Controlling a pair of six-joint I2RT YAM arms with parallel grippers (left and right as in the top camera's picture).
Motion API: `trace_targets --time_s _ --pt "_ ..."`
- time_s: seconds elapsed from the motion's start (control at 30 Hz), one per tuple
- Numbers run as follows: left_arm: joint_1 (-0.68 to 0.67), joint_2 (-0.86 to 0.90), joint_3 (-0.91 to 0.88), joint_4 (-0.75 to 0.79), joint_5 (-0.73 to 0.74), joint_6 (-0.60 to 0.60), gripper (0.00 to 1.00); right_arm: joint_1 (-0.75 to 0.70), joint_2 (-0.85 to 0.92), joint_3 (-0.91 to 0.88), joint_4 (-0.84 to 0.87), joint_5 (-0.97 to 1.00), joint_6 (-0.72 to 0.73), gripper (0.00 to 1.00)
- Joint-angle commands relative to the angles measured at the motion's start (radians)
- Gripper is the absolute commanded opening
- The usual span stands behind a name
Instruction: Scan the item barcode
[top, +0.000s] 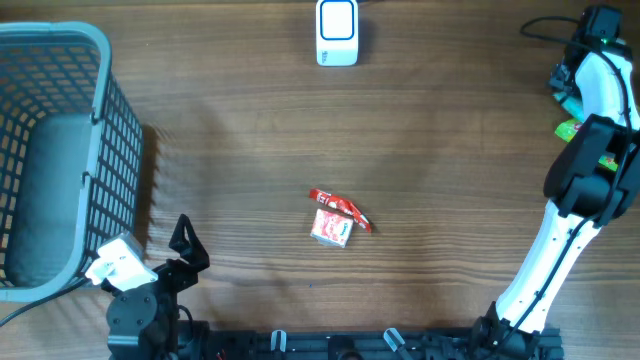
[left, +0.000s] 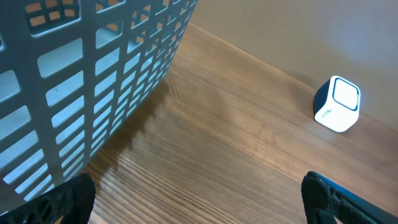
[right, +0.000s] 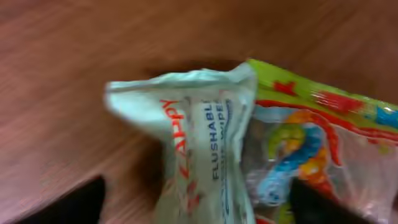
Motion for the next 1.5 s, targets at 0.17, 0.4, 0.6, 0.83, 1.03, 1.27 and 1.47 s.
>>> trace_targets --time_s 0.17,0.4,0.6,0.83,1.03,1.27,1.47 --pt "-0.003 -0.006 -0.004 0.003 -0.01 0.011 1.0 0.204 -0.384 0.089 -0.234 -0.554 0.01 1.0" --pt "-0.003 -0.006 -0.004 0.003 -0.01 0.011 1.0 0.516 -0.445 0.003 -0.699 -0.781 -0.139 1.0" --pt "-0.003 -0.006 -0.004 0.003 -0.01 0.011 1.0 0.798 -0.445 -0.304 -0.568 -0.774 -0.259 1.0" --pt "-0.003 -0.006 -0.004 0.003 -0.01 0.011 1.0 0.921 -0.445 -0.676 -0.105 -0.766 -0.307 0.99" --pt "-0.003 -0.006 -0.004 0.003 -0.01 0.011 1.0 0.926 -0.444 -0.825 0.018 -0.777 -0.306 0.82" --pt "-0.003 -0.006 -0.004 0.003 -0.01 0.011 1.0 0.987 -0.444 -0.975 0.116 -0.76 -0.296 0.68" --pt "-0.003 -0.006 -0.004 0.003 -0.01 0.011 1.0 1.047 -0.444 -0.981 0.145 -0.645 -0.162 0.14"
